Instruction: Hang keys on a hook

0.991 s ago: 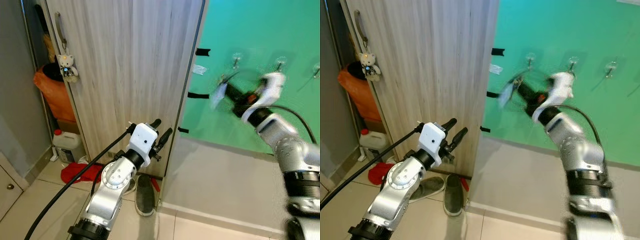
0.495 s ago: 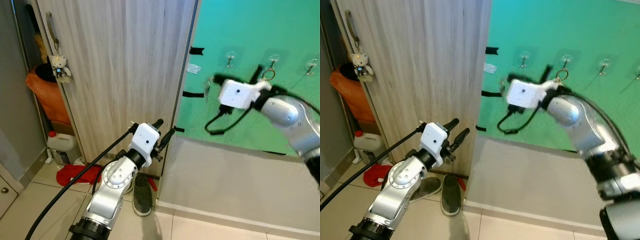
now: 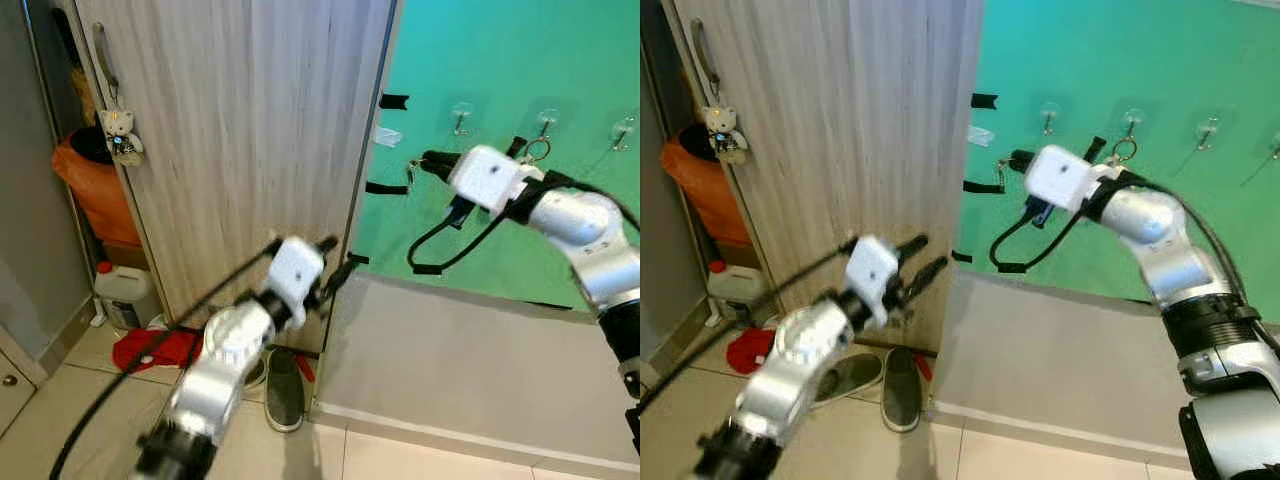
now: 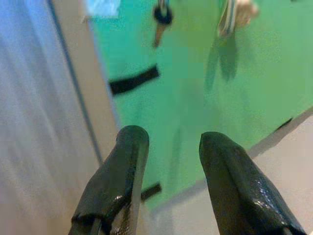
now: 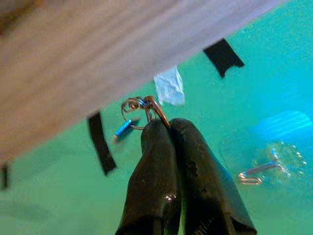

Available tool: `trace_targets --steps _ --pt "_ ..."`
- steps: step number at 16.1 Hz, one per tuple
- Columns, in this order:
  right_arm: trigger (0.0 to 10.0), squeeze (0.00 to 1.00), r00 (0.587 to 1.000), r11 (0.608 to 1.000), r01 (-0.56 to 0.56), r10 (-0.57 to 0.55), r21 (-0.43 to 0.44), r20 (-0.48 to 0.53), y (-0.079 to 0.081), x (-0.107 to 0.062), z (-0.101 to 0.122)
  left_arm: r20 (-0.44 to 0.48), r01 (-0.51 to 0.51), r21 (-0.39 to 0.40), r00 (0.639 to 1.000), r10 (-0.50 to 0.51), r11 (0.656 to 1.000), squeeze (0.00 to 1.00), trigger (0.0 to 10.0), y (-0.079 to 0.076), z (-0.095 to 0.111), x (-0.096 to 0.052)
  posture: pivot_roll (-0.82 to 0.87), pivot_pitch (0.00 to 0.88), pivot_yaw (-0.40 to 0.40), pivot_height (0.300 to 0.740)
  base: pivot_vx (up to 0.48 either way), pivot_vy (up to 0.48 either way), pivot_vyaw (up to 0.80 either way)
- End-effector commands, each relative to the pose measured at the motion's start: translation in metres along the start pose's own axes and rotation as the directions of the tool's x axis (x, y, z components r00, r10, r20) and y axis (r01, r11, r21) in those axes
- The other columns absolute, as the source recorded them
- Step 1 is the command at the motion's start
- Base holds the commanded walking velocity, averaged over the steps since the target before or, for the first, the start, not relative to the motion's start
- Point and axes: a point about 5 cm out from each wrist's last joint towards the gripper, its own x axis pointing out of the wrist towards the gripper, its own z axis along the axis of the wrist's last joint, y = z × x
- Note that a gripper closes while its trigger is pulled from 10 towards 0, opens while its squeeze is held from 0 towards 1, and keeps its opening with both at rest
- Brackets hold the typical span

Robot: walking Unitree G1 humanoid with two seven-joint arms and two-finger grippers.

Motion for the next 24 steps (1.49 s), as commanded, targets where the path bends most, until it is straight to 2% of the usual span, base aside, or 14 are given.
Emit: trace_targets --steps 1,3,5,10,16,17,18,23,24 --pt "0.0 0.00 1.000 1.000 -0.019 0.019 0.014 0.024 -0.010 -0.004 0.006 0.024 0.014 -0.004 1.000 -0.013 1.000 0.00 10.0 0.003 0.008 0.003 -0.05 0.000 -0.073 0.740 0.000 0.000 0.00" --pt "0.0 0.00 0.988 0.991 -0.132 0.130 0.012 0.088 -0.009 -0.007 0.016 0.038 0.039 0.036 0.998 -0.040 0.999 0.00 10.0 0.006 0.015 0.007 -0.05 0.000 -0.072 0.740 0.000 0.000 0.00" --pt "0.0 0.00 0.971 0.979 -0.200 0.194 0.027 0.143 -0.012 -0.010 0.028 0.055 0.055 0.044 0.997 -0.058 0.997 0.00 10.0 0.008 0.021 0.009 -0.05 0.000 -0.061 0.740 0.000 0.000 0.00" --pt "0.0 0.00 0.937 0.961 -0.272 0.255 0.042 0.238 -0.024 -0.020 0.052 0.076 0.134 0.068 0.987 -0.139 0.989 0.00 10.0 0.011 0.033 0.010 -0.07 0.000 -0.048 0.740 0.000 0.000 0.00" --pt "0.0 0.00 0.942 0.953 -0.299 0.286 0.047 0.176 -0.016 -0.023 0.044 0.080 0.153 0.064 0.984 -0.158 0.986 0.00 10.0 0.017 0.041 0.012 -0.08 0.000 -0.046 0.740 0.000 0.000 0.00" --pt "0.0 0.00 0.942 0.950 -0.307 0.294 0.058 0.163 -0.014 -0.024 0.041 0.083 0.142 0.057 0.986 -0.146 0.988 0.00 10.0 0.025 0.047 0.012 -0.07 0.000 -0.048 0.740 0.000 0.000 0.00" --pt "0.0 0.00 0.942 0.950 -0.307 0.294 0.061 0.162 -0.014 -0.023 0.041 0.083 0.139 0.060 0.986 -0.143 0.989 0.00 10.0 0.026 0.048 0.011 -0.07 0.000 -0.049 0.740 0.000 0.000 0.00" --pt "0.0 0.00 0.946 0.950 -0.301 0.287 0.080 0.150 -0.013 -0.020 0.039 0.068 0.148 0.064 0.986 -0.152 0.987 0.00 10.0 0.024 0.046 0.009 -0.07 0.000 -0.051 0.740 0.000 0.000 0.00" --pt "0.0 0.00 0.957 0.960 -0.269 0.257 0.075 0.135 -0.017 -0.019 0.037 0.059 0.157 0.067 0.985 -0.160 0.985 0.00 10.0 0.022 0.045 0.009 -0.07 0.000 -0.053 0.740 0.000 0.000 0.00"
